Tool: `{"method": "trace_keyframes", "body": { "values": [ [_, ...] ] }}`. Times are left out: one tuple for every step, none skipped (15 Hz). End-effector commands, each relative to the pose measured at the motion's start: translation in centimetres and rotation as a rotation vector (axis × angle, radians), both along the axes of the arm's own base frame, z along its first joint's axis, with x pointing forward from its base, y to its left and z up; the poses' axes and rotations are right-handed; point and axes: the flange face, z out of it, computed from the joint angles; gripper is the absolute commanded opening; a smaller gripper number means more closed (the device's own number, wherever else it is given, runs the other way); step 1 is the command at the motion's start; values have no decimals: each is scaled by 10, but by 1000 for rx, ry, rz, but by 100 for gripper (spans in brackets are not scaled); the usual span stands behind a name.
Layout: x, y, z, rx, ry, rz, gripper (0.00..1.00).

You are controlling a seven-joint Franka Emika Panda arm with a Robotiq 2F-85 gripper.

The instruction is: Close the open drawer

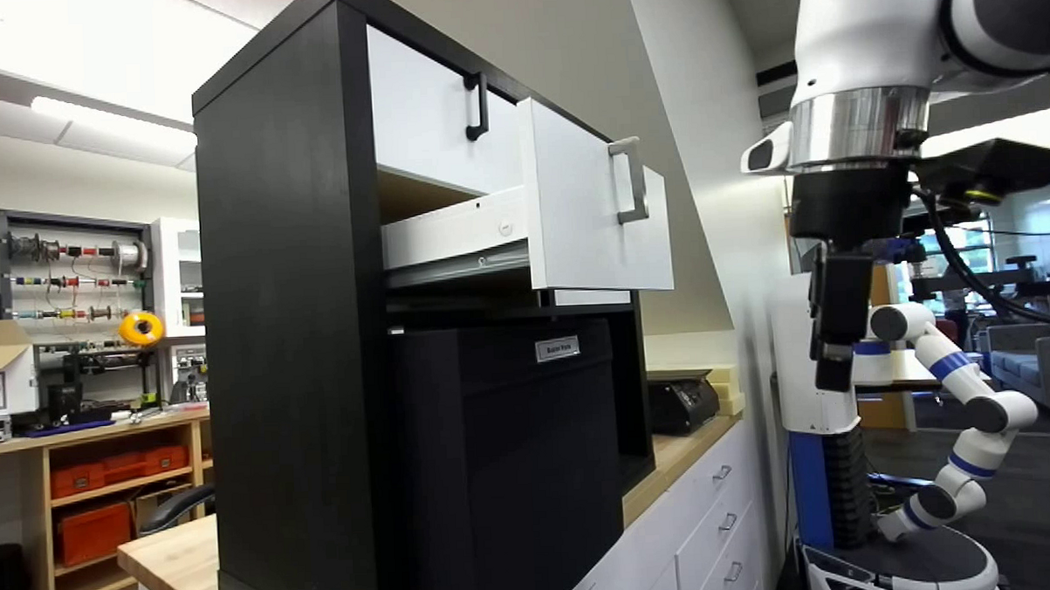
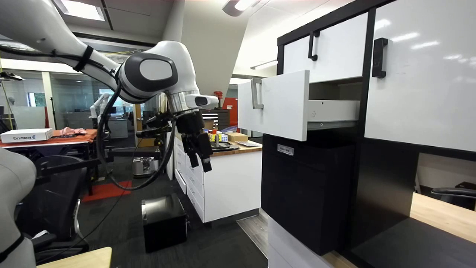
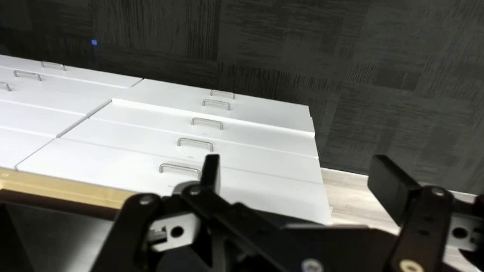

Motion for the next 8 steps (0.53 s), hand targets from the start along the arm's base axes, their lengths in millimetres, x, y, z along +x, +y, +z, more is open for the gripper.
{"method": "trace_keyframes", "body": {
  "values": [
    [9,-10,30,-22,-88,-37,100],
    [11,-11,34,-26,-101,-42,100],
    [13,-12,39,-28,-115,-46,100],
    [13,-12,44,-28,-131,-48,100],
    [14,-13,49,-25,-151,-53,100],
    [15,-14,53,-23,-170,-57,100],
    [16,-14,58,-22,-190,-58,100],
    [17,-15,63,-23,-213,-61,100]
  ]
}}
